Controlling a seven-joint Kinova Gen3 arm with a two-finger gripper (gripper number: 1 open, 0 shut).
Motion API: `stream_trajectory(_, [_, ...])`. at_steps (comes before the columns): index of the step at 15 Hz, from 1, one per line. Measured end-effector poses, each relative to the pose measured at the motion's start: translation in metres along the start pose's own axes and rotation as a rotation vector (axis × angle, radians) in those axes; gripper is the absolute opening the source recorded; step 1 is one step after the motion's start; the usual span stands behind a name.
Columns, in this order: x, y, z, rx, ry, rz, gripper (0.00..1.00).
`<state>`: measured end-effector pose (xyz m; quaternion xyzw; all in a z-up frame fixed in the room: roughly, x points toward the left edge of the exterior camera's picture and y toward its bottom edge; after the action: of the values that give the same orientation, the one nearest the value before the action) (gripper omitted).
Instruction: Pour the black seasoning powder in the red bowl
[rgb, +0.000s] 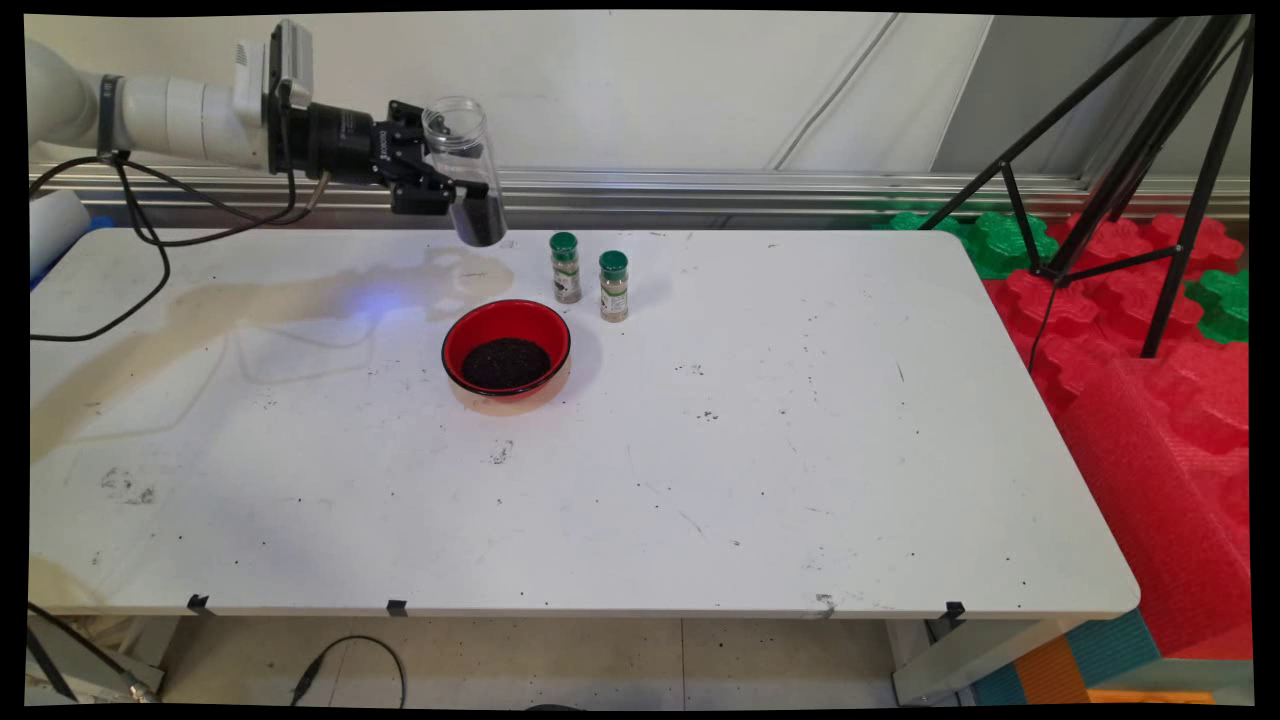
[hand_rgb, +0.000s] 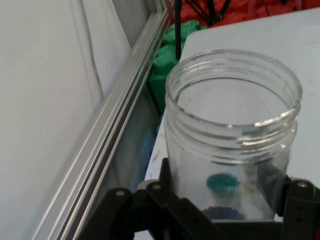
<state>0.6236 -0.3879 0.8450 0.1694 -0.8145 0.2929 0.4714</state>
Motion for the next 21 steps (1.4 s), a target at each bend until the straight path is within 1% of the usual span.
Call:
stream_trajectory(7, [-0.017, 0.002, -0.004, 0.017, -0.065, 0.057, 0.0])
stream_trajectory(8, [-0.021, 0.003, -0.002, 0.024, -0.08, 0.08, 0.0])
stream_trajectory(12, [-0.027, 0.006, 0.003, 0.04, -0.114, 0.136, 0.0])
stream_trajectory(18, [-0.031, 0.012, 0.01, 0.054, -0.142, 0.22, 0.0])
stream_trajectory(21, [-0.032, 0.02, 0.015, 0.052, -0.15, 0.292, 0.0])
